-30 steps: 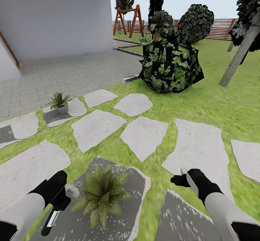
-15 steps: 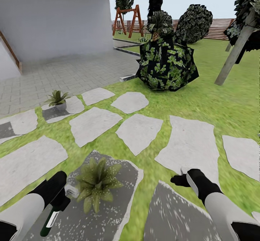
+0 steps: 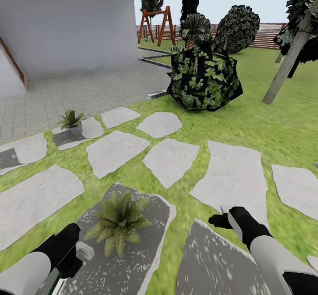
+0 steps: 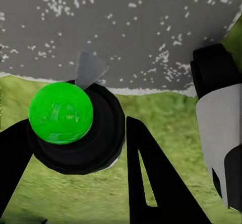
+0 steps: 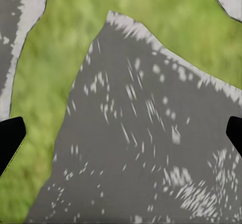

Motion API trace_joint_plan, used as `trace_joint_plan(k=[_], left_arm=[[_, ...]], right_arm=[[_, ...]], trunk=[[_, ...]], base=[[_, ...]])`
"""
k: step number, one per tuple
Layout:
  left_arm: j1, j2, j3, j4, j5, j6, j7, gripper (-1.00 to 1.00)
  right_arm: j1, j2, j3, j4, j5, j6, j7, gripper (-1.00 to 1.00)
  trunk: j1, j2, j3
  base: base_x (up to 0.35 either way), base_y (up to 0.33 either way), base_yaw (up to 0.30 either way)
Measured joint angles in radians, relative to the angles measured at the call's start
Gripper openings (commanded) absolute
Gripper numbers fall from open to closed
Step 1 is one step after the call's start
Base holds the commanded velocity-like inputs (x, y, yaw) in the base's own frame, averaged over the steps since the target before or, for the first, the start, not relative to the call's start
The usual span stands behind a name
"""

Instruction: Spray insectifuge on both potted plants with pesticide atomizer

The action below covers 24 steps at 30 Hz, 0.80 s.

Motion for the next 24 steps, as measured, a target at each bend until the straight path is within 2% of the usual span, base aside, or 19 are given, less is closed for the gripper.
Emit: trace_joint_plan(k=[4,17,24], left_arm=[[0.000,0.000,0.002,0.000,0.000,0.000,-0.001,-1.00],[0.000,-0.002,0.004,0.001,-0.001,-0.001,-0.001,-1.00],[0.000,-0.002,0.004,0.000,0.000,0.000,0.000,-1.00]], right_arm=[[0.000,0.000,0.001,0.000,0.001,0.000,0.000,1.00],[0.000,0.000,0.001,0.000,0.004,0.000,0.000,1.00],[0.000,0.000,0.000,0.000,0.003,0.000,0.000,1.00]], trunk=[[0.000,0.000,0.000],[0.000,0.000,0.000],[0.000,0.000,0.000]], base=[[0.000,0.292,-0.190],[0.000,0.311,-0.290],[-0.002,0.316,-0.070]])
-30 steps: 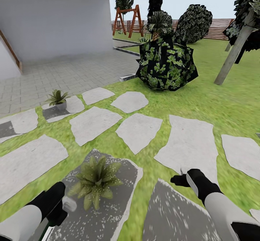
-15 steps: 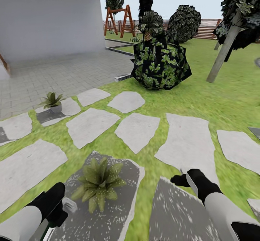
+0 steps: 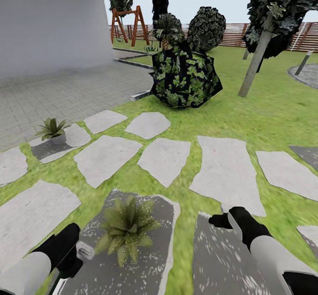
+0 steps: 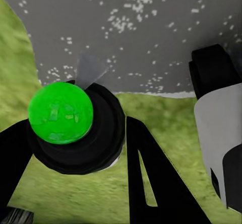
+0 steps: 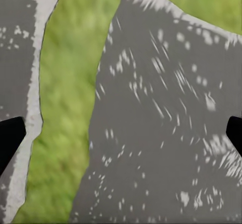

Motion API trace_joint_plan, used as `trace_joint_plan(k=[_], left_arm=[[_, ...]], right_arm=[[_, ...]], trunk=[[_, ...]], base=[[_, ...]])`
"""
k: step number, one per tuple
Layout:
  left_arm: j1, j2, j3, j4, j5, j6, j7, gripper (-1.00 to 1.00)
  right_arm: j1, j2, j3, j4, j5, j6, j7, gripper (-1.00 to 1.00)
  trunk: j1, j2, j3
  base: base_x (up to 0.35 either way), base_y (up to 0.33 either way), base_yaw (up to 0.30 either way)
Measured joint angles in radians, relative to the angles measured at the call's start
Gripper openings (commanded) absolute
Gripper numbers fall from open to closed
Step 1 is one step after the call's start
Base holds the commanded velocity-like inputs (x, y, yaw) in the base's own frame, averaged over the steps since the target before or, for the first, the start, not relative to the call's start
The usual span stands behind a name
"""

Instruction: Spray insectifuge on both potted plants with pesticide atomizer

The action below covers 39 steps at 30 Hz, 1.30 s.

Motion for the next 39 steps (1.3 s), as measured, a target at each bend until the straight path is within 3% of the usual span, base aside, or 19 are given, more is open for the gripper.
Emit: trace_joint_plan(k=[14,28,39], left_arm=[[0.000,0.000,0.000,-0.001,0.000,0.000,0.000,-1.00],[0.000,0.000,0.000,-0.005,0.001,0.000,0.000,-1.00],[0.000,0.000,0.000,-0.005,0.001,-0.001,0.000,-1.00]], right_arm=[[0.000,0.000,-0.002,0.000,0.000,0.000,0.000,1.00],[0.000,0.000,-0.002,0.000,0.000,0.000,0.000,1.00],[0.000,0.000,-0.004,-0.001,0.000,0.001,0.000,1.00]], trunk=[[0.000,0.000,0.000],[0.000,0.000,0.000],[0.000,0.000,0.000]], base=[[-0.103,0.284,-0.241],[0.052,0.093,-0.267],[0.065,0.128,-0.146]])
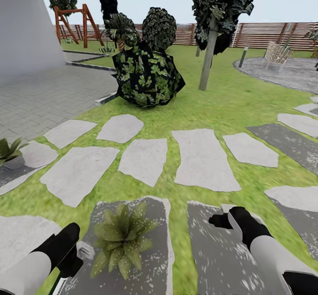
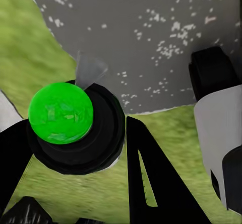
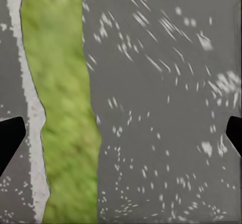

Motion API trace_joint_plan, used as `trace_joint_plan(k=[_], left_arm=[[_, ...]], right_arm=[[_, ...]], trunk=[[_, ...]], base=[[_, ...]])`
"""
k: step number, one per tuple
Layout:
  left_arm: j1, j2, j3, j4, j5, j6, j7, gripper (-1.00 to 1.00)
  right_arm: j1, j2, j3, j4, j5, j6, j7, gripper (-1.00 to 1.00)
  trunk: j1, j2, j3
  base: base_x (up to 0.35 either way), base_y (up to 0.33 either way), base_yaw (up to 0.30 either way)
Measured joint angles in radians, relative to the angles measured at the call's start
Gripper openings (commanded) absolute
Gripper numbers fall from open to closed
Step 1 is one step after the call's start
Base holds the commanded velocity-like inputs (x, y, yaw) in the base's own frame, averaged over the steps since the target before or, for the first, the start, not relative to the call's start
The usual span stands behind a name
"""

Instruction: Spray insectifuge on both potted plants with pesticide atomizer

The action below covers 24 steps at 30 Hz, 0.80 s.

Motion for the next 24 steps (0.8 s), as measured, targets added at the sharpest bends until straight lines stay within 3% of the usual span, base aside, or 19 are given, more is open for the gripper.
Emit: trace_joint_plan(k=[6,12,19,24], left_arm=[[0.000,0.001,0.013,0.000,0.000,0.000,0.000,-1.00],[0.000,0.002,0.012,0.000,0.000,0.001,0.000,-1.00],[0.001,0.002,0.012,0.000,0.000,0.001,0.000,-1.00],[0.001,0.002,0.012,0.001,0.000,-0.001,0.000,-1.00]], right_arm=[[0.000,0.000,0.000,0.000,0.000,0.000,0.000,1.00],[0.000,0.000,0.000,0.001,0.000,-0.001,0.000,1.00],[0.000,0.000,0.000,0.000,0.000,-0.001,0.000,1.00],[0.000,0.000,0.000,0.000,0.000,0.000,0.000,1.00]], trunk=[[0.000,0.000,0.000],[0.000,0.000,0.000],[0.000,0.000,0.000],[0.000,0.000,0.000]], base=[[0.000,0.021,-0.237],[-0.034,0.250,-0.038],[-0.003,0.297,-0.246],[0.000,0.070,-0.274]])
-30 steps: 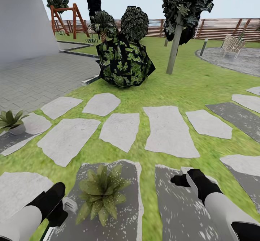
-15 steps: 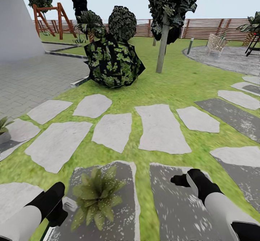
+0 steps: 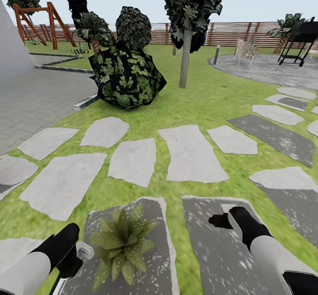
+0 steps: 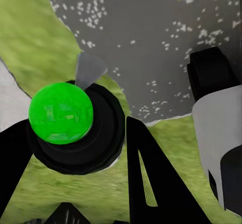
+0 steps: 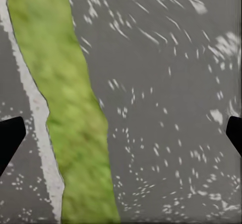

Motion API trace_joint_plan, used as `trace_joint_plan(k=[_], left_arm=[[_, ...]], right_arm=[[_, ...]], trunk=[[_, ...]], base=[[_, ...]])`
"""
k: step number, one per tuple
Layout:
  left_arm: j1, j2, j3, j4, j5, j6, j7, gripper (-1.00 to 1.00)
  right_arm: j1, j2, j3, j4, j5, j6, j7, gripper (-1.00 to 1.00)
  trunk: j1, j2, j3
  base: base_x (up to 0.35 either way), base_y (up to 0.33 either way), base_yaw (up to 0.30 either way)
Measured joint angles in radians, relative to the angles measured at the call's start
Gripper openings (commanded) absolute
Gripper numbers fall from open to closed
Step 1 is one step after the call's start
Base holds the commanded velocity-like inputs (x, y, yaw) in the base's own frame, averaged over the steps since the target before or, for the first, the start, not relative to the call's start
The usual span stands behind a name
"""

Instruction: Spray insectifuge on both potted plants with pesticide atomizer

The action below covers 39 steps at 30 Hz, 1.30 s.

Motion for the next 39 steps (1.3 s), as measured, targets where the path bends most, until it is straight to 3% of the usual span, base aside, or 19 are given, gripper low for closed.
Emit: trace_joint_plan(k=[15,39], left_arm=[[0.000,0.000,0.000,-0.001,0.000,0.000,0.000,-1.00],[0.000,0.002,0.002,-0.001,0.000,-0.002,0.000,-1.00]], right_arm=[[0.000,0.000,0.000,0.001,0.000,-0.001,0.000,1.00],[0.000,0.000,-0.001,0.000,0.000,-0.001,0.000,1.00]], trunk=[[0.000,0.000,0.000],[0.000,0.000,0.000]], base=[[-0.112,0.231,-0.043],[0.000,0.293,-0.205]])
